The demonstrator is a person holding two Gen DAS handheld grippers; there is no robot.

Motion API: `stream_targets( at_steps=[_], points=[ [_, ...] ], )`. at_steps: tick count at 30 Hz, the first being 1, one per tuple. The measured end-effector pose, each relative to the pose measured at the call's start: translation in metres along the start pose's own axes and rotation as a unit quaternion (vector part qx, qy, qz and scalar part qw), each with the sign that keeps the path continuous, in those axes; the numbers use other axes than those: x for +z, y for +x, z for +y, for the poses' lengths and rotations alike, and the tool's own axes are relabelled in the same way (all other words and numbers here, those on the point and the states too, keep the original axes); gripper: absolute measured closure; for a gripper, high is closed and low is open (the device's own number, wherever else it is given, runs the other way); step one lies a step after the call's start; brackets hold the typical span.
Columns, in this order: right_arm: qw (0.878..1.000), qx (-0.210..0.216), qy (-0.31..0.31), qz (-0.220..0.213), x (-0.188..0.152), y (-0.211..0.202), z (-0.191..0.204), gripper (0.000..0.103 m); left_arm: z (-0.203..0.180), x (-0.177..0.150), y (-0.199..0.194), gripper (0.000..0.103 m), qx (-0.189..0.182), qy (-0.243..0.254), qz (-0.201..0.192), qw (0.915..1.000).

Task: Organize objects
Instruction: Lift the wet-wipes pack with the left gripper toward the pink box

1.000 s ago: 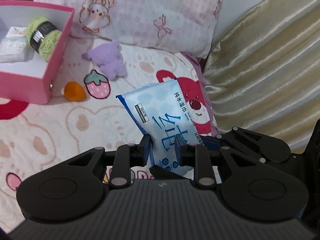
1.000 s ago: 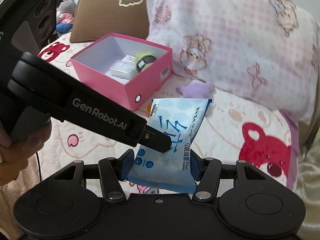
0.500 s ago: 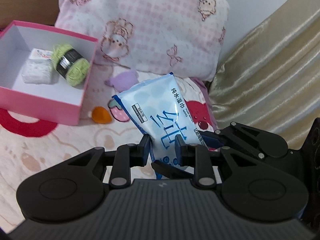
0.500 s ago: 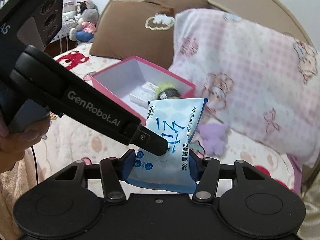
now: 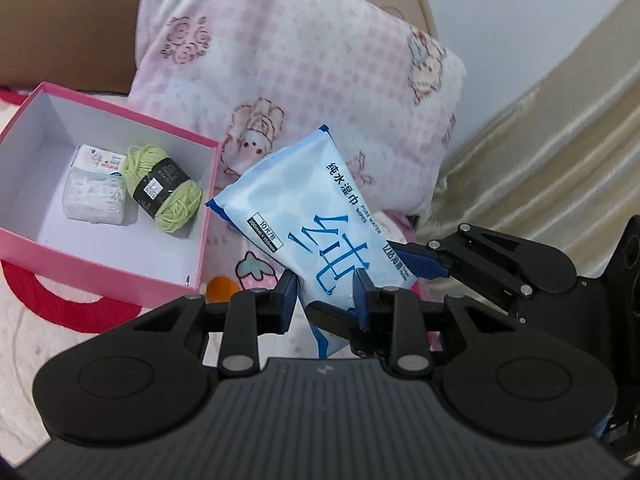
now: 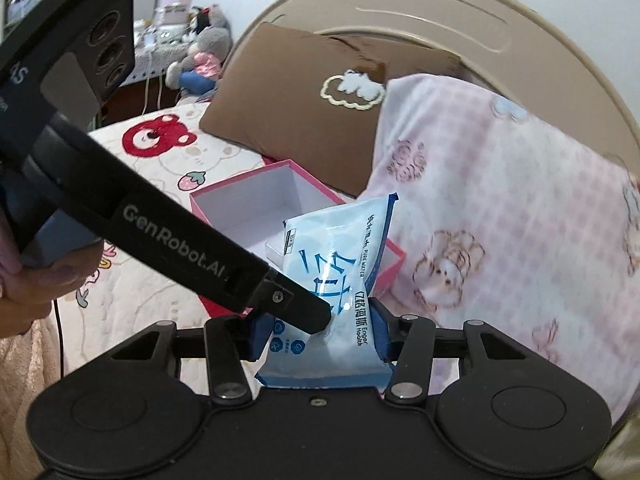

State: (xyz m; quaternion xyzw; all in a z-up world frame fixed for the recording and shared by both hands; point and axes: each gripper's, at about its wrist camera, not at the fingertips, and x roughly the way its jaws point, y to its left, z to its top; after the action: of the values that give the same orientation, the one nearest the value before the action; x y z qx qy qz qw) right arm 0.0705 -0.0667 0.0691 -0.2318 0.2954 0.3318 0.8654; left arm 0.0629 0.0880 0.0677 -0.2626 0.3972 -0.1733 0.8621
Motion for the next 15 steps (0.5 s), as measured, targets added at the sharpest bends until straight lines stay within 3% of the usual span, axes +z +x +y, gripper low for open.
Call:
stream_targets(
  at_steps=[5,11,15],
  points=[
    [0.999,0.017,-0.034,0.005,0.019,0.025,0.002,0.049,0.026,0.013,-0.004,0.076,0.010,-0.033,-0.013,0.9993],
    [0.996,0.073,-0.056,0.000,0.029,0.070,0.002,0.050,0.081,0.008,-0.003,0.076,0.008,-0.114,-0.033,0.9929],
    [0.993,0.102,-0.063,0.021,0.040,0.102,0.009,0.051,0.106,0.006,0.002,0.076,0.033,-0.132,-0.037,0.9901]
  ],
)
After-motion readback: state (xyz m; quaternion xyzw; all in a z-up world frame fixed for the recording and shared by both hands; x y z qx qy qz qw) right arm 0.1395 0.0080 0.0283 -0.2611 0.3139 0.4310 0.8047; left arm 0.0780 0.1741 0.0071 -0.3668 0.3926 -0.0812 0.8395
